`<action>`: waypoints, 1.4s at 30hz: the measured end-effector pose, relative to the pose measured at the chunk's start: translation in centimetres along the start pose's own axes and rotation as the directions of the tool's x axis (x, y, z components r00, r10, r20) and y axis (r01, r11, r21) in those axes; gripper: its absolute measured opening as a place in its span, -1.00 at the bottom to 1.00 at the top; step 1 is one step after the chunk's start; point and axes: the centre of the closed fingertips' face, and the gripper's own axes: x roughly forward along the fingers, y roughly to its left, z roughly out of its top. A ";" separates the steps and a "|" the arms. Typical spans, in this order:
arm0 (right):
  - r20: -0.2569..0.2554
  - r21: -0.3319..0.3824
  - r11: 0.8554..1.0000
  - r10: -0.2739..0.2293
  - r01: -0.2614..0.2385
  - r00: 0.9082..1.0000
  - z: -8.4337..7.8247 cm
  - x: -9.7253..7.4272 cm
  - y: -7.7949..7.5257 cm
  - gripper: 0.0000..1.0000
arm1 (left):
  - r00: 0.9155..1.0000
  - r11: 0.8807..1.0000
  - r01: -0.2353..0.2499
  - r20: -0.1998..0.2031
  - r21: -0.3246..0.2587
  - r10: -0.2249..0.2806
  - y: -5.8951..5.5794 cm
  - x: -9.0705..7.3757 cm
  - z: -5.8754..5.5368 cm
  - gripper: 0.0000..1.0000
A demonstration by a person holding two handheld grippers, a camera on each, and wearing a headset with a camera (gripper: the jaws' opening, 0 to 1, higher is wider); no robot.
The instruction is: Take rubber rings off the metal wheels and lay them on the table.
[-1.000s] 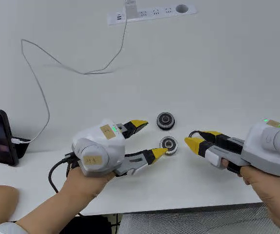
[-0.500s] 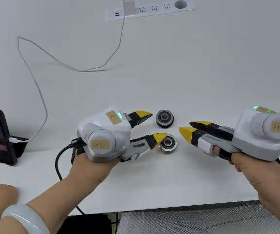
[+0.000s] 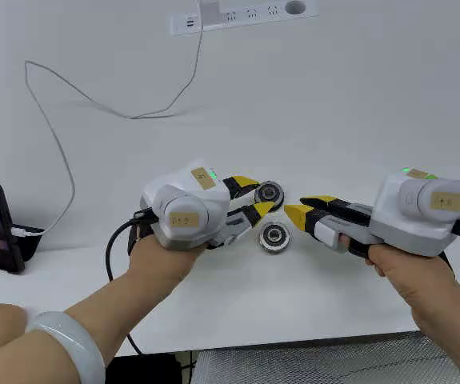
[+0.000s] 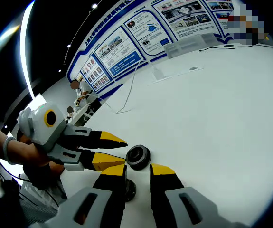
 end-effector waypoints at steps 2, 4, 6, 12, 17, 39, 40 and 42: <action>0.003 0.003 1.000 0.001 -0.001 1.000 0.1 0.0 0.1 -0.60 | 1.000 1.000 0.000 -0.005 0.004 0.000 0.1 0.3 0.0 -0.66; 0.004 0.005 1.000 0.000 0.000 1.000 0.1 0.1 0.2 -0.60 | 1.000 1.000 0.000 -0.001 0.000 0.000 0.1 0.5 0.2 -0.66; 0.004 0.007 1.000 0.001 -0.001 1.000 0.1 0.1 0.2 -0.60 | 1.000 1.000 -0.001 -0.009 0.001 0.001 0.2 0.7 0.2 -0.67; 0.004 0.010 1.000 0.002 -0.002 1.000 0.1 0.1 0.3 -0.60 | 0.999 1.000 0.007 -0.034 0.008 -0.007 0.0 1.0 -0.4 -0.69; 0.008 0.016 1.000 0.003 -0.003 1.000 0.3 0.1 0.1 -0.61 | 0.999 1.000 0.001 -0.041 0.001 -0.001 0.2 1.0 -0.4 -0.70; 0.007 0.135 0.991 -0.007 0.006 1.000 0.5 1.8 -0.5 -0.63 | 0.999 1.000 0.009 -0.047 0.001 -0.009 0.1 1.3 -0.6 -0.73; 0.007 0.138 0.990 -0.008 0.007 1.000 0.5 1.8 -0.5 -0.63 | 0.999 1.000 0.010 -0.047 0.001 -0.010 0.1 1.3 -0.6 -0.73; 0.004 0.149 0.989 -0.009 0.008 1.000 0.5 1.9 -0.5 -0.64 | 0.999 1.000 0.011 -0.047 0.001 -0.011 0.1 1.3 -0.6 -0.74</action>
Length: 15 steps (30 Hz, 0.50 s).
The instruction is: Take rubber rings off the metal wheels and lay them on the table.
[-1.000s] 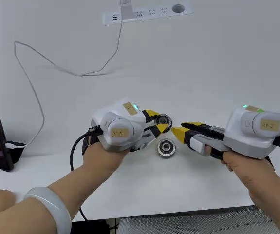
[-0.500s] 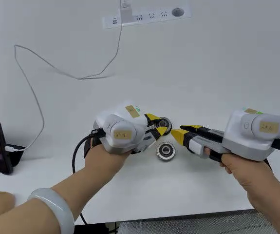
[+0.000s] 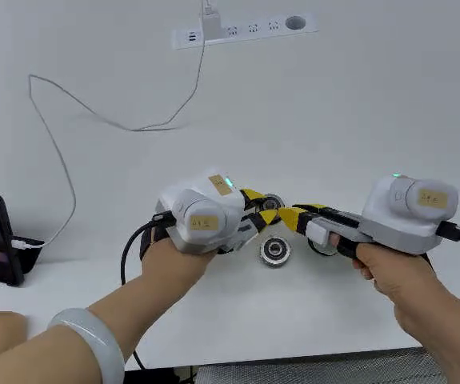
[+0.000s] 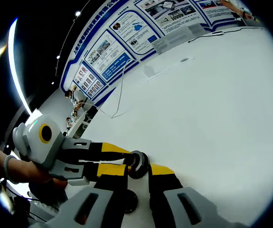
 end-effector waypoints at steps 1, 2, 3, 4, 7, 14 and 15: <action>0.000 0.006 1.000 0.000 0.000 1.000 0.0 0.1 0.0 -0.64 | 1.000 1.000 0.000 0.000 0.000 0.000 0.0 0.0 0.0 -0.74; -0.001 0.020 1.000 0.004 -0.004 1.000 0.0 0.1 0.1 -0.64 | 1.000 1.000 0.001 0.000 0.003 -0.001 0.0 0.0 0.0 -0.74; 0.001 0.027 1.000 0.008 -0.008 1.000 0.1 0.2 0.1 -0.64 | 1.000 1.000 0.001 0.001 0.001 -0.001 0.0 0.0 0.0 -0.74; 0.002 0.038 0.999 0.009 -0.009 1.000 0.1 0.4 0.2 -0.64 | 1.000 1.000 0.001 0.001 0.002 -0.001 0.0 0.0 0.0 -0.74; -0.001 0.063 0.998 0.010 -0.010 1.000 0.0 0.8 0.1 -0.64 | 1.000 1.000 -0.001 0.000 0.004 0.001 0.0 0.0 0.0 -0.74; -0.004 0.097 0.995 0.003 -0.003 1.000 -0.1 1.0 -0.2 -0.64 | 1.000 1.000 -0.002 0.003 0.003 0.002 0.0 0.0 -0.1 -0.74; -0.005 0.103 0.995 0.003 -0.003 1.000 -0.1 1.0 -0.2 -0.64 | 1.000 1.000 -0.001 0.003 0.002 0.001 0.0 0.0 -0.1 -0.74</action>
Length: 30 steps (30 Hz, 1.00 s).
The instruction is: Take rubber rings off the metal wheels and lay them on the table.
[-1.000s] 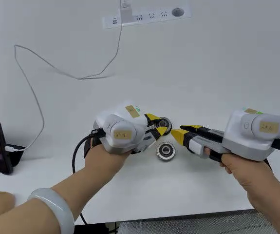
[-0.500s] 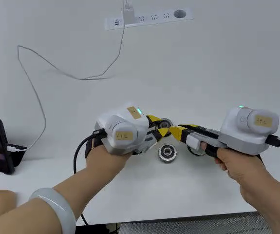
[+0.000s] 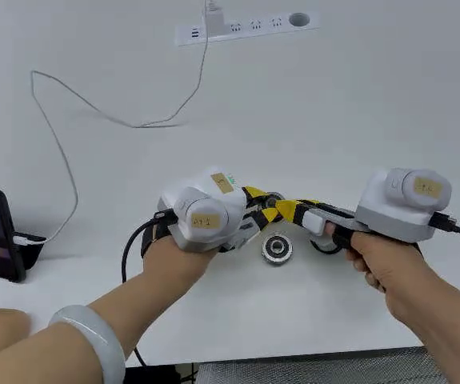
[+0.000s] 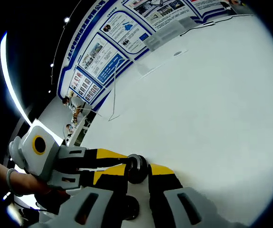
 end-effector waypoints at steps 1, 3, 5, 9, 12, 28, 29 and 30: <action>-0.002 0.018 1.000 0.002 -0.002 1.000 0.0 0.1 -0.1 -0.64 | 1.000 1.000 0.000 0.000 0.000 0.000 0.0 0.0 0.0 -0.74; -0.002 0.022 1.000 0.004 -0.004 1.000 0.0 0.2 -0.1 -0.63 | 1.000 1.000 0.000 0.001 0.000 0.000 0.1 0.0 -0.1 -0.74; -0.004 0.043 0.999 0.007 -0.006 1.000 -0.1 0.3 -0.2 -0.63 | 1.000 1.000 -0.001 0.002 -0.002 0.001 0.1 0.0 -0.1 -0.74; -0.010 0.090 0.996 0.017 -0.016 1.000 -0.2 0.5 -0.1 -0.63 | 1.000 1.000 0.000 0.004 -0.004 0.000 0.1 0.0 -0.1 -0.74; -0.014 0.109 0.994 0.023 -0.021 1.000 -0.2 0.5 0.0 -0.63 | 1.000 1.000 0.000 0.006 -0.005 0.000 0.1 0.0 -0.1 -0.74; -0.015 0.088 0.996 0.018 -0.017 1.000 -0.2 -0.1 0.0 -0.74 | 1.000 1.000 0.001 0.006 -0.008 -0.001 0.1 0.0 -0.1 -0.74; -0.014 0.078 0.997 0.018 -0.017 1.000 -0.1 -0.2 0.0 -0.77 | 1.000 1.000 0.001 0.006 -0.008 -0.001 0.1 0.0 -0.1 -0.74; -0.012 0.076 0.997 0.019 -0.018 1.000 0.0 -0.3 0.1 -0.79 | 1.000 1.000 0.001 0.005 -0.008 -0.001 0.1 0.0 -0.1 -0.74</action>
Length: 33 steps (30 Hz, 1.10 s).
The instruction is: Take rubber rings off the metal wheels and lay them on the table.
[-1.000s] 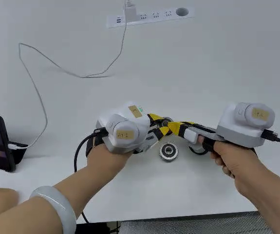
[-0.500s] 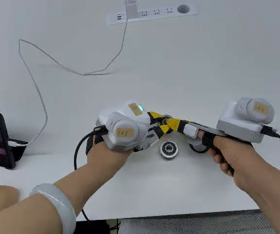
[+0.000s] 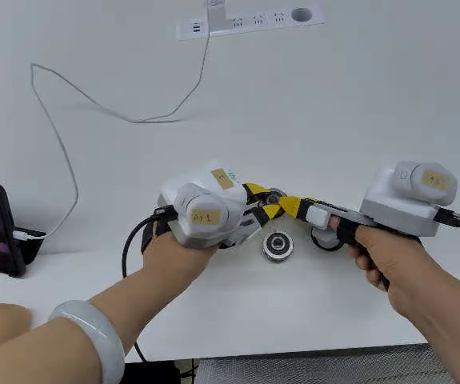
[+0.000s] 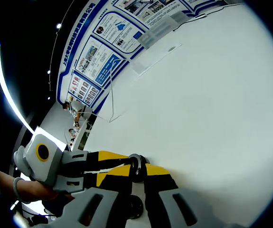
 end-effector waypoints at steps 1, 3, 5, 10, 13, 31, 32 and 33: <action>0.001 -0.002 1.000 0.002 -0.002 1.000 0.1 -0.1 0.1 -0.80 | 1.000 1.000 0.000 0.000 -0.001 0.000 0.0 0.0 0.0 -0.74; -0.003 -0.005 1.000 0.005 -0.005 1.000 0.0 -0.1 0.1 -0.80 | 1.000 1.000 0.000 0.001 -0.002 0.000 0.0 0.0 0.0 -0.74; -0.007 -0.008 1.000 0.006 -0.006 1.000 -0.1 -0.1 0.1 -0.80 | 1.000 1.000 0.000 0.000 -0.002 0.000 0.0 0.0 0.0 -0.74; -0.009 -0.016 1.000 -0.007 0.007 1.000 -0.2 0.0 -0.2 -0.88 | 1.000 1.000 0.000 -0.001 -0.003 0.000 0.0 0.0 0.0 -0.74; -0.010 -0.024 1.000 -0.010 0.010 1.000 -0.2 0.0 -0.2 -0.92 | 1.000 1.000 0.001 -0.003 -0.003 -0.001 0.0 0.0 0.0 -0.74; 0.001 -0.016 1.000 -0.008 0.008 1.000 0.0 0.2 0.3 -0.96 | 1.000 1.000 0.002 -0.003 -0.012 -0.002 0.0 0.1 0.0 -0.75; 0.001 -0.014 1.000 -0.007 0.007 1.000 0.0 0.2 0.3 -0.96 | 1.000 1.000 0.002 -0.002 -0.013 -0.002 0.0 0.1 0.0 -0.75; 0.000 -0.013 1.000 -0.006 0.006 1.000 0.0 0.2 0.3 -0.96 | 1.000 1.000 0.002 -0.002 -0.013 -0.002 0.0 0.1 0.0 -0.75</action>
